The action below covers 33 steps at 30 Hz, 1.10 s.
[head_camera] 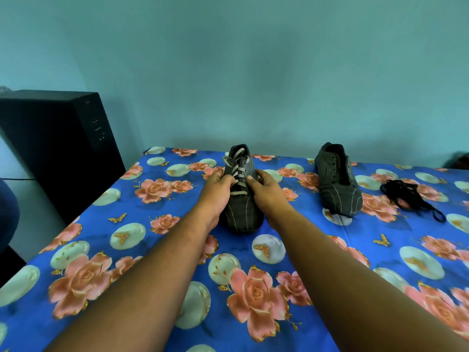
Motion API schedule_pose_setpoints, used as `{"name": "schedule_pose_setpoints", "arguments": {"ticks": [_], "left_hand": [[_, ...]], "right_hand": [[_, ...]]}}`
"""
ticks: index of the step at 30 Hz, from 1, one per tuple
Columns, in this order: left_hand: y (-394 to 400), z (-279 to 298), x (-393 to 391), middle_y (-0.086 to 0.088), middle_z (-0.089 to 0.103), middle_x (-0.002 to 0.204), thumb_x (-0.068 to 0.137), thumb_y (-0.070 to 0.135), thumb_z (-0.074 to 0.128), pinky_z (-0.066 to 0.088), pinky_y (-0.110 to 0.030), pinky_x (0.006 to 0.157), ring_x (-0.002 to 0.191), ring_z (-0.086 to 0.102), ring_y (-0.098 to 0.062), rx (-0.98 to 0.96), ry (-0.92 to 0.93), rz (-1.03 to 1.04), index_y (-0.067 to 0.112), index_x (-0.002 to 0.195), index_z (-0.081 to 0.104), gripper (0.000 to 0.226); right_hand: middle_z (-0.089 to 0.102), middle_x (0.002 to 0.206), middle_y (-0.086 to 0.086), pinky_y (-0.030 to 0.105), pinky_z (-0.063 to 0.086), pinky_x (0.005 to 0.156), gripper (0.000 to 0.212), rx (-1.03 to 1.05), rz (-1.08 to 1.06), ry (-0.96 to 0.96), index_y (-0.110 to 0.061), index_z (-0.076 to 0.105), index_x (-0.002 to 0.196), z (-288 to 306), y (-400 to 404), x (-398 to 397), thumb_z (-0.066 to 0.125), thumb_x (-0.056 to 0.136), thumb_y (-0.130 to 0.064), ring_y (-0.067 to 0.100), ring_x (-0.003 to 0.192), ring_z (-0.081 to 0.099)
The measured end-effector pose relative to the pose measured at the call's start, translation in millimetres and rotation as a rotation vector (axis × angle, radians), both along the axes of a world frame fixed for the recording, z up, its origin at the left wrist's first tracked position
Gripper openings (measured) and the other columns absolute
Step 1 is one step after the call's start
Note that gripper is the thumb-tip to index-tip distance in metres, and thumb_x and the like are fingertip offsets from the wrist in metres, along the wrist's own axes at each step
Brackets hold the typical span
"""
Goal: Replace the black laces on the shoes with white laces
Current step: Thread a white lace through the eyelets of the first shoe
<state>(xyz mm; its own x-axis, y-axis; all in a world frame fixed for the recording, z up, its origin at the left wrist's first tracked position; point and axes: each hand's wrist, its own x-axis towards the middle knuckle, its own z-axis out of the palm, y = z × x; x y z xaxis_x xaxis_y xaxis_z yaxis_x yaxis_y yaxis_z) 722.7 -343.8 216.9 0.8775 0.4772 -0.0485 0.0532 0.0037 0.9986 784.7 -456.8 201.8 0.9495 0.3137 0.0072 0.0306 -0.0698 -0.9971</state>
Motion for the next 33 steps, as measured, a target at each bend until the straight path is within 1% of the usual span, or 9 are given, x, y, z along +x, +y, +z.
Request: {"name": "schedule_pose_setpoints", "arguments": {"ticks": [5,9,12,14,18,21,24,27,33], "left_hand": [[-18,12,4,-0.001,0.054,0.144,0.096,0.030,0.053,0.047,-0.044,0.107,0.128,0.055,-0.020,0.193,-0.077,0.110,0.022,0.152,0.042,0.058],[-58,26,10,-0.005,0.042,0.158,0.093,0.037,0.054,0.037,-0.049,0.116,0.143,0.041,-0.026,0.388,-0.173,0.058,0.017,0.151,0.042,0.062],[-95,28,19,-0.004,0.035,0.162,0.094,0.039,0.057,0.053,-0.042,0.102,0.139,0.048,-0.033,0.276,-0.135,-0.108,0.019,0.156,0.035,0.069],[-119,25,24,0.000,0.037,0.161,0.090,0.047,0.057,0.056,-0.038,0.097,0.128,0.058,-0.030,0.212,-0.083,-0.195,0.026,0.157,0.033,0.075],[-147,7,44,-0.020,0.046,0.152,0.095,0.049,0.056,0.040,-0.058,0.111,0.135,0.048,-0.043,0.213,0.033,-0.256,0.026,0.152,0.042,0.063],[-158,2,55,-0.008,0.042,0.158,0.101,0.042,0.054,0.036,-0.040,0.114,0.144,0.041,-0.029,0.184,0.058,-0.282,0.024,0.156,0.037,0.060],[-169,-3,67,0.002,0.047,0.153,0.105,0.035,0.051,0.031,-0.019,0.099,0.139,0.044,-0.016,0.188,0.059,-0.300,0.017,0.154,0.039,0.054],[-179,-7,73,0.009,0.060,0.127,0.105,0.026,0.052,0.044,-0.022,0.086,0.124,0.057,-0.015,0.236,0.082,-0.328,0.016,0.140,0.054,0.037],[-180,-16,83,-0.002,0.071,0.117,0.101,0.015,0.055,0.054,-0.027,0.085,0.106,0.067,-0.018,0.248,0.062,-0.352,0.015,0.125,0.066,0.026]], "right_hand": [[0.051,0.138,-0.007,0.014,0.048,0.084,0.056,-0.021,0.021,-0.069,-0.018,0.033,0.156,15,-23,-8,0.053,0.105,-0.028,0.006,0.110,0.055],[0.045,0.155,0.001,0.036,0.040,0.113,0.053,-0.091,-0.042,-0.179,-0.020,0.039,0.154,21,-60,-7,0.054,0.104,-0.032,0.015,0.137,0.046],[0.051,0.150,0.001,0.039,0.038,0.115,0.050,-0.156,-0.139,-0.272,-0.018,0.046,0.149,24,-96,-1,0.056,0.103,-0.033,0.015,0.136,0.048],[0.060,0.139,0.001,0.035,0.043,0.108,0.045,-0.179,-0.226,-0.304,-0.018,0.052,0.144,25,-122,6,0.058,0.102,-0.030,0.014,0.125,0.057],[0.068,0.121,0.003,0.039,0.052,0.094,0.034,-0.244,-0.434,-0.346,-0.016,0.061,0.131,23,-167,21,0.061,0.099,-0.030,0.021,0.109,0.065],[0.062,0.119,-0.001,0.031,0.047,0.088,0.035,-0.236,-0.495,-0.326,-0.015,0.060,0.132,17,-189,31,0.060,0.100,-0.028,0.020,0.112,0.060],[0.052,0.117,-0.003,0.024,0.037,0.083,0.043,-0.225,-0.455,-0.189,-0.013,0.049,0.143,7,-198,39,0.055,0.103,-0.027,0.015,0.107,0.053],[0.055,0.118,-0.001,0.030,0.041,0.091,0.046,-0.260,-0.415,-0.146,-0.013,0.045,0.147,-5,-201,48,0.053,0.104,-0.027,0.024,0.116,0.057],[0.070,0.119,0.003,0.039,0.055,0.094,0.032,-0.216,-0.365,-0.100,-0.014,0.059,0.133,-6,-200,52,0.054,0.103,-0.023,0.021,0.105,0.066]]}}
